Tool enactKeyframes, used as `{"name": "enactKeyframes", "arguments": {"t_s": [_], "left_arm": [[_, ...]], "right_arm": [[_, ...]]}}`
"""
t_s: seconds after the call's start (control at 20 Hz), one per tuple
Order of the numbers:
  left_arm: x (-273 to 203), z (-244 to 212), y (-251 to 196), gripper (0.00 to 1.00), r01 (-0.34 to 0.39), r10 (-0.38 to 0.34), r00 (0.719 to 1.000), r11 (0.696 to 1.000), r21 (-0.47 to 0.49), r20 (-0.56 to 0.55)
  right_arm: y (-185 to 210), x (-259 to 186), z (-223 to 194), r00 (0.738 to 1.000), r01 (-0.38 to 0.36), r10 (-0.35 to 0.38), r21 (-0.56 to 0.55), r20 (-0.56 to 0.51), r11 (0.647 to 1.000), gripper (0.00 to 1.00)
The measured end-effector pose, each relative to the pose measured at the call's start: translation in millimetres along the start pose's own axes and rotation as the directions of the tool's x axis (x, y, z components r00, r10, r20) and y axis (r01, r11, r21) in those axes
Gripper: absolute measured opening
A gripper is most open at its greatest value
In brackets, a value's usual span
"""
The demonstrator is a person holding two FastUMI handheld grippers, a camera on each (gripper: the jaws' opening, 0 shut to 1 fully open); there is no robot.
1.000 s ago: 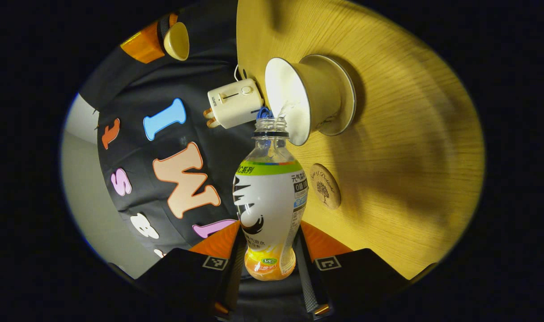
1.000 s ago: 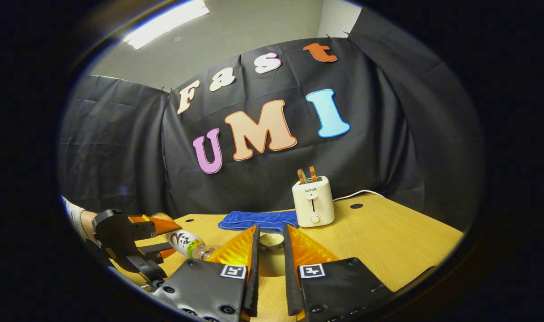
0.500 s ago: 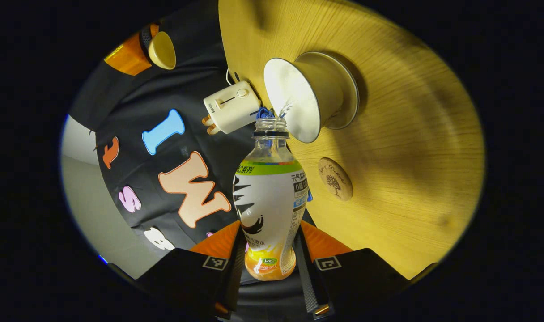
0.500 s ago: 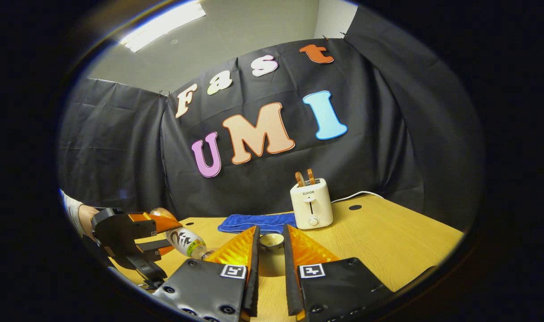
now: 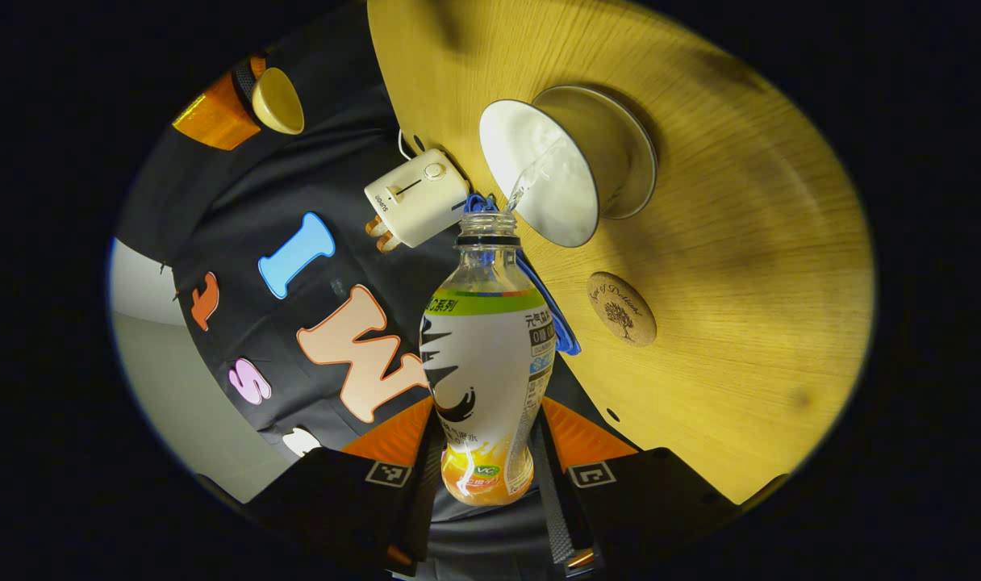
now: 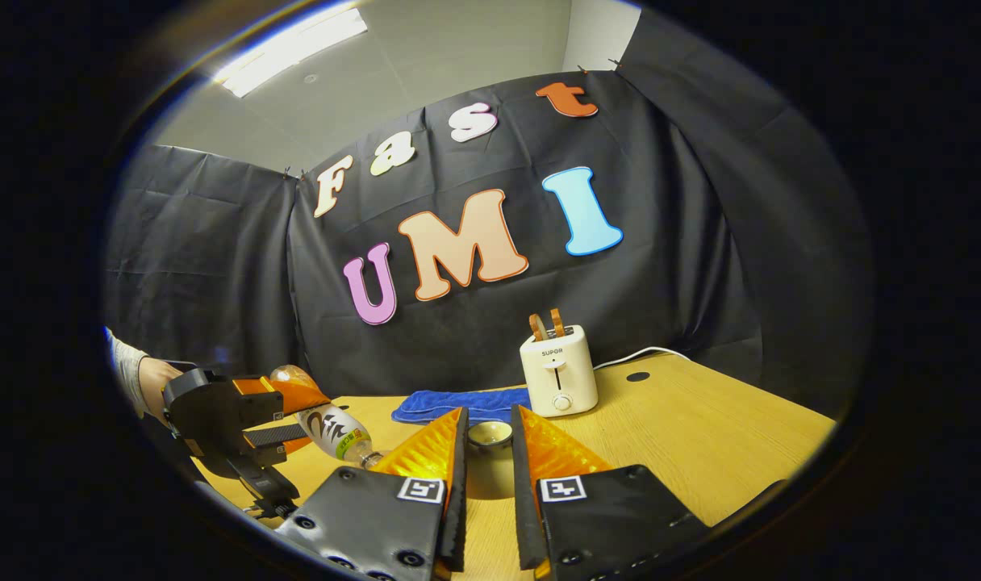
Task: Open the teacup lid with one hand, grasp the water bottle and pour water into the teacup with the other hand; after pouring, place the water bottle on the coaster and then close the teacup lid.
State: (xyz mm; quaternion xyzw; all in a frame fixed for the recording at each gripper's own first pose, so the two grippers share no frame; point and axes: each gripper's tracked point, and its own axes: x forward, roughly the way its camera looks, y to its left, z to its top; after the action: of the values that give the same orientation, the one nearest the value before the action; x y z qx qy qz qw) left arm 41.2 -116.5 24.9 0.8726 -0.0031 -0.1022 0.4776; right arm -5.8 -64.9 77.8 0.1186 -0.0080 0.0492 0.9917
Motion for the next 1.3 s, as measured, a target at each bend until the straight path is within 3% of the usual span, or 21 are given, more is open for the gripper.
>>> {"name": "enactKeyframes", "arguments": {"t_s": [0.5,1.3], "left_arm": [[2.1,-5.2,3.9,0.56,0.016,-0.016,1.000,0.996,0.089,0.001],[1.7,-1.3,-3.6,0.55,0.032,-0.033,0.999,0.994,0.104,0.008]], "right_arm": [[7.9,0.3,-3.0,1.000,-0.018,0.018,0.001,-0.006,1.000,0.27],[10.7,0.9,-4.9,1.000,-0.025,0.025,0.002,-0.011,1.000,0.27]]}}
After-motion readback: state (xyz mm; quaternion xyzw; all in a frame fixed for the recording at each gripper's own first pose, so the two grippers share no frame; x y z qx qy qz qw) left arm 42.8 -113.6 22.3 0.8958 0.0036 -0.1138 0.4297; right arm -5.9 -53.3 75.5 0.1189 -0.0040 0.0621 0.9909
